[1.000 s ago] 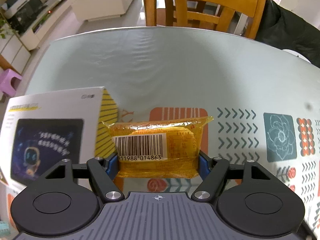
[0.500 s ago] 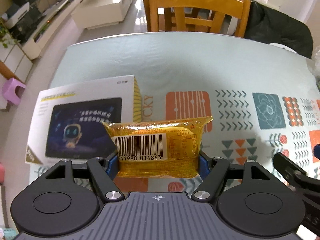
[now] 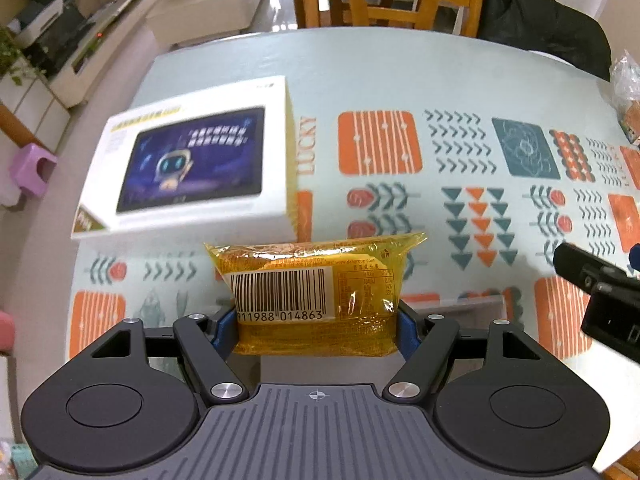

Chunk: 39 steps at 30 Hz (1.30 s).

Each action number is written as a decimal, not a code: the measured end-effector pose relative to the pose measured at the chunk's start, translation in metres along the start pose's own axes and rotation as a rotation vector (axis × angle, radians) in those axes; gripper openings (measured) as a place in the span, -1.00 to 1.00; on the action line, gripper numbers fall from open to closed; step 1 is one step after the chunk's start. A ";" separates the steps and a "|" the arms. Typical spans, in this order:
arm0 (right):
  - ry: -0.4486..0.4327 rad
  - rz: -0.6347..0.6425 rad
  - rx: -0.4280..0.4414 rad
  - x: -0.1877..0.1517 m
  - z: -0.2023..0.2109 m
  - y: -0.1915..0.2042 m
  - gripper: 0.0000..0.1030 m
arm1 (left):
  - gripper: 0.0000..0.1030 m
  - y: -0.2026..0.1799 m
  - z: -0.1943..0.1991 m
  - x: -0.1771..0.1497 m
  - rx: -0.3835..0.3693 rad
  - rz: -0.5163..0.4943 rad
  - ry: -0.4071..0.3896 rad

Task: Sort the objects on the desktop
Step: 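Lift the packet with the left gripper and carry it toward the tray, then lower the packet into the tray beside the first packet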

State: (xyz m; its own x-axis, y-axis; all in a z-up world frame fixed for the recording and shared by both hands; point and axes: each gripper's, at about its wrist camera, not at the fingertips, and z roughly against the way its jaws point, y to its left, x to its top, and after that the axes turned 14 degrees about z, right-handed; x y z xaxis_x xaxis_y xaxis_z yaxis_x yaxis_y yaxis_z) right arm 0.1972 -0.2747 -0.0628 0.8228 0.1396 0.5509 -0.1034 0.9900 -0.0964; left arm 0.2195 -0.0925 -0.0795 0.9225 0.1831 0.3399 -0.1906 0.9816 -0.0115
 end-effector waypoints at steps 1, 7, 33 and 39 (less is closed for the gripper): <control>0.000 0.001 0.000 -0.004 0.002 0.002 1.00 | 0.39 0.003 0.001 -0.004 -0.001 0.005 0.002; -0.001 0.024 0.010 -0.022 0.018 0.019 1.00 | 0.40 0.025 0.011 -0.030 -0.002 0.033 0.015; 0.010 -0.010 -0.060 -0.040 0.050 0.069 1.00 | 0.40 0.073 0.009 -0.059 -0.065 0.005 0.064; 0.038 -0.035 -0.071 -0.046 0.045 0.068 1.00 | 0.40 0.077 -0.001 -0.069 -0.082 0.025 0.095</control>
State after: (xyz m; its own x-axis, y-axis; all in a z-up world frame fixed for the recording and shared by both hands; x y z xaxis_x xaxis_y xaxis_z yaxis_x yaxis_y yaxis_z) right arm 0.1268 -0.2131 -0.0571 0.8461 0.1028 0.5231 -0.0358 0.9900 -0.1366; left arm 0.1417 -0.0297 -0.1046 0.9462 0.2080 0.2480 -0.1893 0.9771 -0.0971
